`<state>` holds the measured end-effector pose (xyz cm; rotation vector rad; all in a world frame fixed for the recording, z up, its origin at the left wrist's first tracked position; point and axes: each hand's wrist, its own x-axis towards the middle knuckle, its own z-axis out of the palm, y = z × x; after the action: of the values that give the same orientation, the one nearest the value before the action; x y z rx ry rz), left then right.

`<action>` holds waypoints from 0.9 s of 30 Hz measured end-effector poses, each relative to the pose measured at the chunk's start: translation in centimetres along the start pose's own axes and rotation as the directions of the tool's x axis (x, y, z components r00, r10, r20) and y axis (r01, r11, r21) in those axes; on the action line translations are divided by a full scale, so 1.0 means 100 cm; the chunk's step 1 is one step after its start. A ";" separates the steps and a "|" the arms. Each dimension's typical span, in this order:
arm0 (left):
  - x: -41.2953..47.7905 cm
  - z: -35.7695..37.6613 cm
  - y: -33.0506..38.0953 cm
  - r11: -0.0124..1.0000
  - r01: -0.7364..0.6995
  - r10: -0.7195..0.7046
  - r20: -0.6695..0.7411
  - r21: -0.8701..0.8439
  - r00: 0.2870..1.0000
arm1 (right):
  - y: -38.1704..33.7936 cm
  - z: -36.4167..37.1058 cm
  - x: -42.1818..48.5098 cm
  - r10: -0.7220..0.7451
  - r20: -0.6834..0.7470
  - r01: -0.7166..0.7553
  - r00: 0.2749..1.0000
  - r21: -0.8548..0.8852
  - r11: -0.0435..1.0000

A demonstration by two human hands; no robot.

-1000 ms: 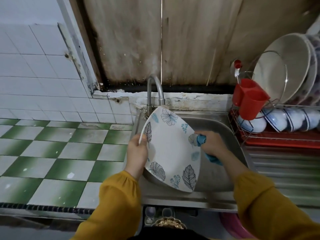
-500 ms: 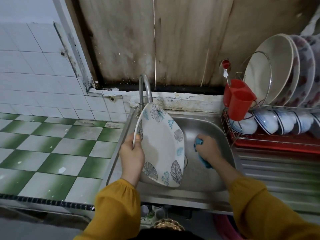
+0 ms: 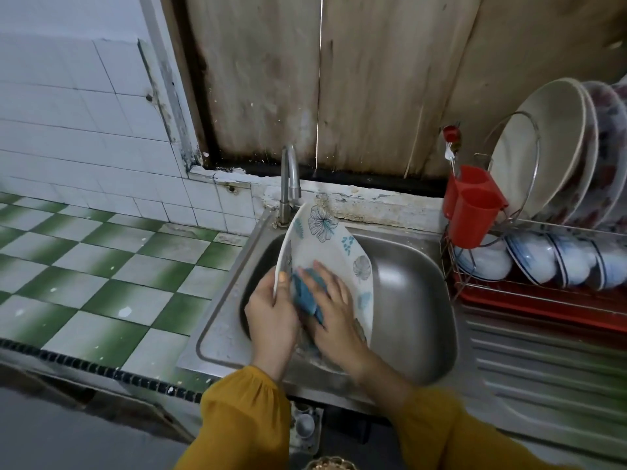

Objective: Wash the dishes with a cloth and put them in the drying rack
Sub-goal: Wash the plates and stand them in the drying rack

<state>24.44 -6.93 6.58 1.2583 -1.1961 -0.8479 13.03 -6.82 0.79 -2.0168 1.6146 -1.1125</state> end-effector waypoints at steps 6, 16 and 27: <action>-0.013 -0.015 0.024 0.993 -0.071 0.077 0.054 -0.094 0.996 | 0.042 -0.031 0.066 0.477 -0.425 -0.440 0.769 0.189 0.878; 0.000 -0.023 0.018 0.973 0.015 -0.028 -0.052 -0.228 0.998 | 0.026 -0.006 0.031 -0.245 -0.263 0.203 0.933 -0.177 0.963; -0.008 -0.012 0.031 0.975 -0.092 0.088 -0.027 -0.201 0.996 | -0.039 -0.033 0.076 -0.086 -0.348 0.073 0.934 -0.050 0.996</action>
<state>25.05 -5.32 9.53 1.0373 -1.1139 -0.8666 13.62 -11.96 8.30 -2.0073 1.7381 -1.5568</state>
